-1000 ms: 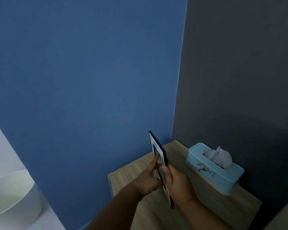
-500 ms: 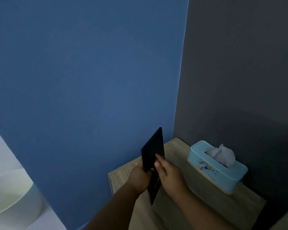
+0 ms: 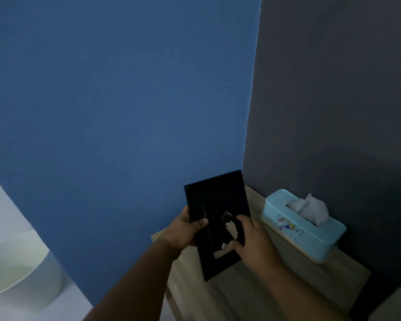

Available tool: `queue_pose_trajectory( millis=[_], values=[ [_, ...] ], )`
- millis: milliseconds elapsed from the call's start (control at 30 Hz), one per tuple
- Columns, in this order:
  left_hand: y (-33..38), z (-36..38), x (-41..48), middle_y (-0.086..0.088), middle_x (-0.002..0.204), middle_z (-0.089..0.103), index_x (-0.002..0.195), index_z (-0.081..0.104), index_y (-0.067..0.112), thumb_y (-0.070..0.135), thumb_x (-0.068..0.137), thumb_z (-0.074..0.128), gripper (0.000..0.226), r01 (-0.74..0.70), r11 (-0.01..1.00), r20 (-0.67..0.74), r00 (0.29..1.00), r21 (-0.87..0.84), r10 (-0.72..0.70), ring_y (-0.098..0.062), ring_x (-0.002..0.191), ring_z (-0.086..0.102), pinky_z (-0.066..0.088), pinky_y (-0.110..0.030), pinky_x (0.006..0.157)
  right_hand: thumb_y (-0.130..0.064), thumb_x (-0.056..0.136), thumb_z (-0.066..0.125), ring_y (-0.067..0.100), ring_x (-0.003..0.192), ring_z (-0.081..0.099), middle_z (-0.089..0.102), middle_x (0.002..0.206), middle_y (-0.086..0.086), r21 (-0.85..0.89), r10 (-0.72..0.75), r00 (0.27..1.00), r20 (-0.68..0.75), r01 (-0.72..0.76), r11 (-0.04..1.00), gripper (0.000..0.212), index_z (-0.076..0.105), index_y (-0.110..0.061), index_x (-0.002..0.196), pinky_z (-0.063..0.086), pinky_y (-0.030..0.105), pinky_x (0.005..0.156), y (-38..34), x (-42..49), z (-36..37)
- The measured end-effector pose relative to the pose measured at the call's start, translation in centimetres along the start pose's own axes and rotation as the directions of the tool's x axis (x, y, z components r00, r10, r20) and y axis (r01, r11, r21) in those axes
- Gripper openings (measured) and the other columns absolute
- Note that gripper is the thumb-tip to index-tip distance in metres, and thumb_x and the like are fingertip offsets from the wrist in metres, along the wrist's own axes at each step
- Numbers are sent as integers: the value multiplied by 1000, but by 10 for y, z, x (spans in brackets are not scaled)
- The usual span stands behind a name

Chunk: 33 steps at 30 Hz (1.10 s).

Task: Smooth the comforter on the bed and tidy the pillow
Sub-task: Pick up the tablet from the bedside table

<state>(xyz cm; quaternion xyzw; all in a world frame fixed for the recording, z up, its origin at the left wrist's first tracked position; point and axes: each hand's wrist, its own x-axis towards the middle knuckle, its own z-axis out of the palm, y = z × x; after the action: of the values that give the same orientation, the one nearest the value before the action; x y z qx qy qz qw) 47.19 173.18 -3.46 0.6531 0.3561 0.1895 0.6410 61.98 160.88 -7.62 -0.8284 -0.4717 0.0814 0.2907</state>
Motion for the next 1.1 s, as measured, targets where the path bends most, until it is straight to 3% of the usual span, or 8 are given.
queue_pose_trajectory(
  millis=[233, 333, 533, 633, 733, 867, 967, 1100],
  values=[
    [-3, 4, -1, -1, 110, 60, 122, 46, 29, 10, 94, 54, 35, -67, 986, -54, 996, 153, 76, -21, 104, 59, 52, -43, 92, -38, 57, 55, 26, 81, 63, 63, 86, 4, -489, -276, 961, -25, 229, 842, 49, 66, -16, 98, 49, 38, 70, -7, 3, -13],
    [-5, 8, -2, 2, 108, 60, 119, 48, 32, 9, 94, 54, 35, -120, 981, -106, 985, 153, 137, -19, 105, 59, 51, -38, 94, -37, 65, 55, 26, 96, 59, 63, 100, 5, -489, -252, 968, 8, 223, 843, 49, 62, -16, 109, 45, 39, 81, -14, 3, -21],
    [0, 23, -3, 12, 107, 58, 127, 45, 33, 16, 95, 53, 37, -199, 964, -77, 974, 174, 215, -10, 101, 58, 54, -26, 85, -39, 89, 56, 20, 132, 32, 38, 143, 1, 30, -40, 996, -78, 43, 999, 64, 31, -23, 146, 34, 33, 106, -24, 14, -19],
    [2, 34, -3, 15, 111, 56, 135, 43, 30, 19, 97, 50, 41, -252, 932, -49, 960, 262, 274, -3, 101, 54, 43, -7, 74, -41, 92, 54, 16, 135, 34, 34, 149, 0, 449, -26, 998, -50, 46, 893, 65, 27, -24, 148, 34, 30, 108, -45, 15, -14],
    [3, 45, -3, 9, 121, 57, 135, 45, 23, 16, 97, 47, 39, -298, 898, -18, 947, 323, 320, -8, 115, 54, 43, -15, 87, -57, 84, 51, 13, 133, 39, 40, 147, -2, 578, 24, 994, -102, 40, 815, 74, 27, -26, 148, 36, 33, 109, -62, 13, -9],
    [0, 58, 3, 12, 145, 41, 149, 26, 29, 13, 92, 54, 65, -362, 854, 98, 931, 374, 352, -4, 134, 38, 36, -28, 111, -49, 91, 46, 6, 111, 55, 61, 120, -6, 775, 159, 979, -130, 0, 632, 46, 55, -26, 130, 41, 12, 85, -68, 9, -17],
    [-2, 64, 7, 8, 154, 29, 150, 13, 37, 19, 86, 62, 82, -401, 815, 149, 916, 419, 374, -7, 141, 28, 32, -35, 115, -46, 95, 43, 5, 99, 61, 67, 108, -4, 846, 256, 960, -110, -44, 532, 22, 63, -38, 98, 45, 24, 88, -61, 9, -21],
    [1, 69, 7, 4, 159, 13, 137, -5, 62, 27, 80, 65, 96, -396, 793, 215, 918, 463, 334, -12, 145, 18, 34, -36, 114, -54, 93, 39, 9, 96, 62, 67, 98, -7, 906, 335, 940, -60, -90, 414, 31, 63, -38, 85, 49, 36, 91, -48, 10, -22]
  ],
)
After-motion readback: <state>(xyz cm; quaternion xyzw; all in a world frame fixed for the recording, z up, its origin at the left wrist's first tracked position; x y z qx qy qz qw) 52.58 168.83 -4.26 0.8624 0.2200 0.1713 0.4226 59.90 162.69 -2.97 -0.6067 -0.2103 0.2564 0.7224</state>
